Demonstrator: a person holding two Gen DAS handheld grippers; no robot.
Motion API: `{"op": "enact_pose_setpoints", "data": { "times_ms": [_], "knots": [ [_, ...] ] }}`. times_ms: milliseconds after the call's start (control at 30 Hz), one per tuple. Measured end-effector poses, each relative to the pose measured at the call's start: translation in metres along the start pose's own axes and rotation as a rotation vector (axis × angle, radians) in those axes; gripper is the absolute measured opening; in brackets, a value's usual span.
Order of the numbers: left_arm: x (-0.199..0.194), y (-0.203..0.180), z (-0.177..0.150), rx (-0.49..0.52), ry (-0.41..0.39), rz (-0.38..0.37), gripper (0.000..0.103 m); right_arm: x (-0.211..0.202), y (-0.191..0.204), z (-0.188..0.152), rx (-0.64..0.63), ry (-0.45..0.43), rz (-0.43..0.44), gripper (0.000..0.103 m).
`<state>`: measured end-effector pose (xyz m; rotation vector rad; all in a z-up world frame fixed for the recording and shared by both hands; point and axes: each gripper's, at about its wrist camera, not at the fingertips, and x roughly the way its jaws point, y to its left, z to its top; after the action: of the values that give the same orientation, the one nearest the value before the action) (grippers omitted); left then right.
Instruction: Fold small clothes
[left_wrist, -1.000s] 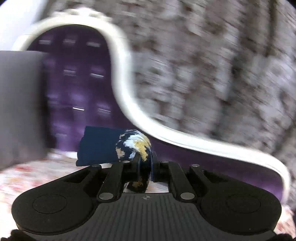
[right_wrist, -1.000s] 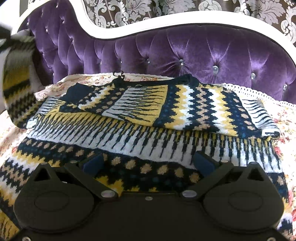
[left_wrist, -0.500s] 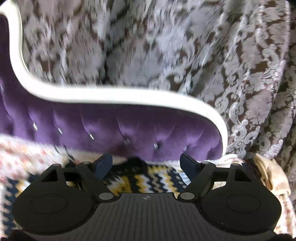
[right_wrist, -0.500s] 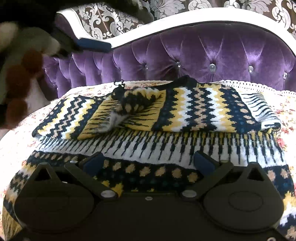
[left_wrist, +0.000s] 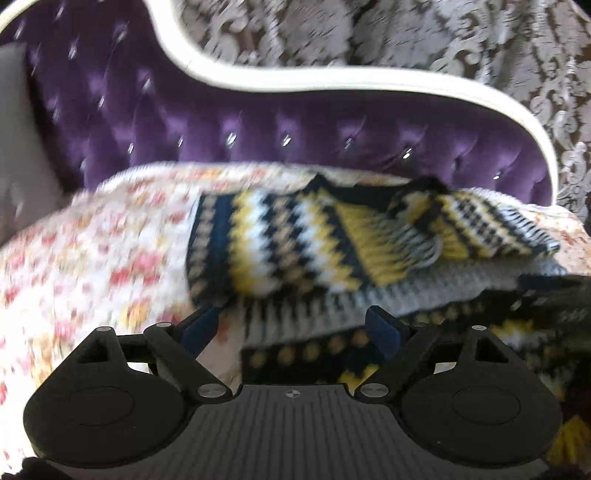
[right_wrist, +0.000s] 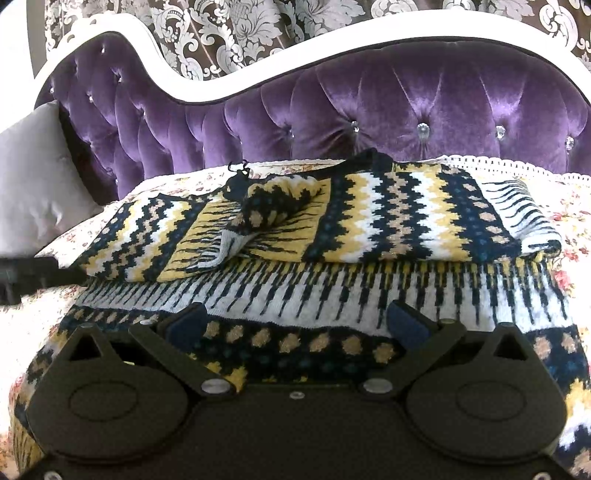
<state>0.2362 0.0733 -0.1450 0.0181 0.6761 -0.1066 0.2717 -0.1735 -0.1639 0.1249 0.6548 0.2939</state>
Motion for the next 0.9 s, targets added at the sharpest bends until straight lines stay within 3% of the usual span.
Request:
{"op": "enact_pose_setpoints", "data": {
  "times_ms": [100, 233, 433, 533, 667, 733, 833, 900],
  "knots": [
    [0.011, 0.009, -0.012, -0.01, 0.063, 0.03, 0.088, -0.003, 0.006, 0.013, -0.024, 0.011, -0.028, 0.102],
    [0.012, 0.009, -0.011, -0.033, 0.057, 0.046, 0.092, 0.0, 0.031, 0.049, -0.15, -0.038, -0.066, 0.102],
    [0.014, 0.009, -0.007, -0.056, 0.064, 0.05, 0.095, 0.063, 0.086, 0.092, -0.409, -0.022, -0.135, 0.101],
    [0.013, 0.009, -0.007, -0.067, 0.072, 0.047, 0.095, 0.103, 0.101, 0.1, -0.478, 0.025, -0.174, 0.075],
    [0.015, 0.013, -0.003, -0.089, 0.078, 0.04, 0.095, 0.147, 0.107, 0.101, -0.515, 0.112, -0.232, 0.072],
    [0.016, 0.014, -0.004, -0.089, 0.077, 0.038, 0.095, 0.151, 0.105, 0.1, -0.519, 0.101, -0.234, 0.072],
    [0.015, 0.014, -0.005, -0.085, 0.074, 0.035, 0.095, 0.155, 0.099, 0.113, -0.472, 0.137, -0.187, 0.012],
    [0.016, 0.014, -0.005, -0.088, 0.073, 0.036, 0.095, 0.137, 0.089, 0.126, -0.394, 0.091, -0.172, 0.012]
  ]
}}
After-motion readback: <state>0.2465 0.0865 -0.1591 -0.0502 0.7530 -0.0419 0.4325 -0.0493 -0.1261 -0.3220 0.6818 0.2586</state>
